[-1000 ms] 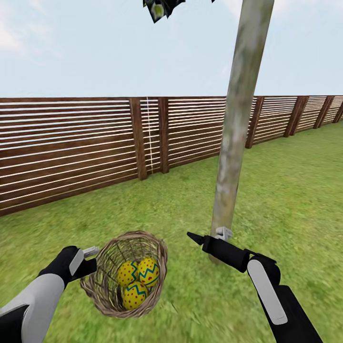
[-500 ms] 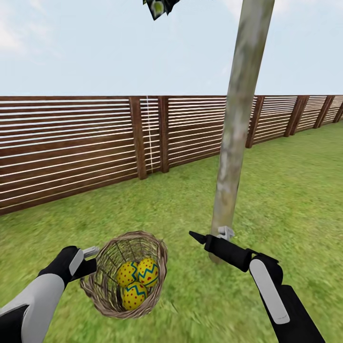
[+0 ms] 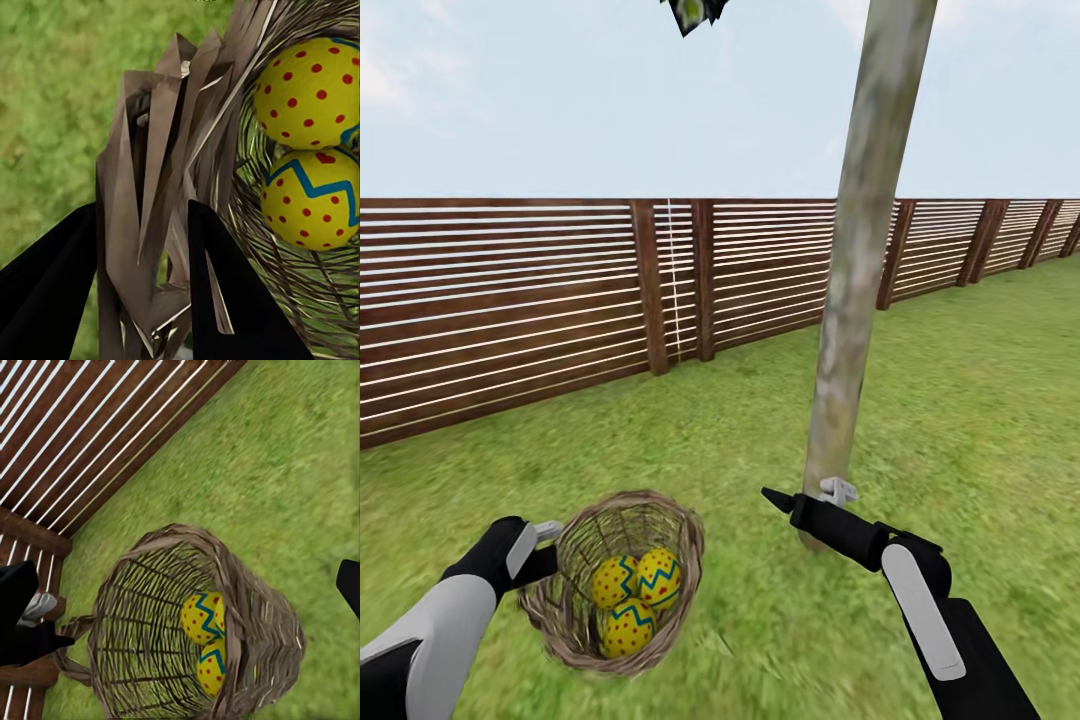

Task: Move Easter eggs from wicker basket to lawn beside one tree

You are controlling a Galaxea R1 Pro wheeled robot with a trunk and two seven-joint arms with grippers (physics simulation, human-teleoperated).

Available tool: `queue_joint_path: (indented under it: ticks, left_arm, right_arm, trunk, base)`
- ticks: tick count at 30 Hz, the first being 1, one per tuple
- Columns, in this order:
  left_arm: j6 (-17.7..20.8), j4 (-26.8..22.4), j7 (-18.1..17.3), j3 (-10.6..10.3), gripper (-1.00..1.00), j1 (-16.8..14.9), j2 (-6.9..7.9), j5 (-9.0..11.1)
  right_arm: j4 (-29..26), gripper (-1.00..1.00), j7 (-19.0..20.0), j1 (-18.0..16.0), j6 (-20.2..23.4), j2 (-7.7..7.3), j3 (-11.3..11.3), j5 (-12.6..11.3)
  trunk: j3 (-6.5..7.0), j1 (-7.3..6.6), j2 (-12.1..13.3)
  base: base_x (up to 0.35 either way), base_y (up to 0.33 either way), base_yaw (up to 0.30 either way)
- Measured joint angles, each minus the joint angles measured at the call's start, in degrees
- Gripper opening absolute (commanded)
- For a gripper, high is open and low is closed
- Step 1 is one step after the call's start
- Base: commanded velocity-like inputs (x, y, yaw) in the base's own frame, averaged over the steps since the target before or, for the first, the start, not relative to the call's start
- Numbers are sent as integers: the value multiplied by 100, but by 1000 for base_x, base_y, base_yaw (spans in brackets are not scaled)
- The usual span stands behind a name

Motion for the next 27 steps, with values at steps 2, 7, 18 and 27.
queue_joint_path:
  ticks: [2, 7, 18, 27]
  left_arm:
    - [3, 0, 6, -5, -100, 0, 0, -15]
    - [-3, 2, 7, -9, -100, 1, -19, -30]
    - [0, 1, 11, -14, -100, 1, -70, -65]
    - [-20, 4, 11, -18, -100, 1, -114, -73]
  right_arm:
    - [0, 100, -2, 0, -1, 7, 1, 0]
    - [-1, 100, 13, 0, -2, 10, 9, 0]
    - [-1, 100, 53, 0, 5, 10, 17, 1]
    - [-1, 100, 53, 0, -2, 11, 18, 1]
  trunk:
    - [-36, 44, -80]
    - [-126, 154, -281]
    - [-324, 396, -722]
    - [-486, 593, -1084]
  base:
    - [0, 0, 0]
    - [0, 0, 0]
    - [0, 0, 0]
    - [0, 0, 0]
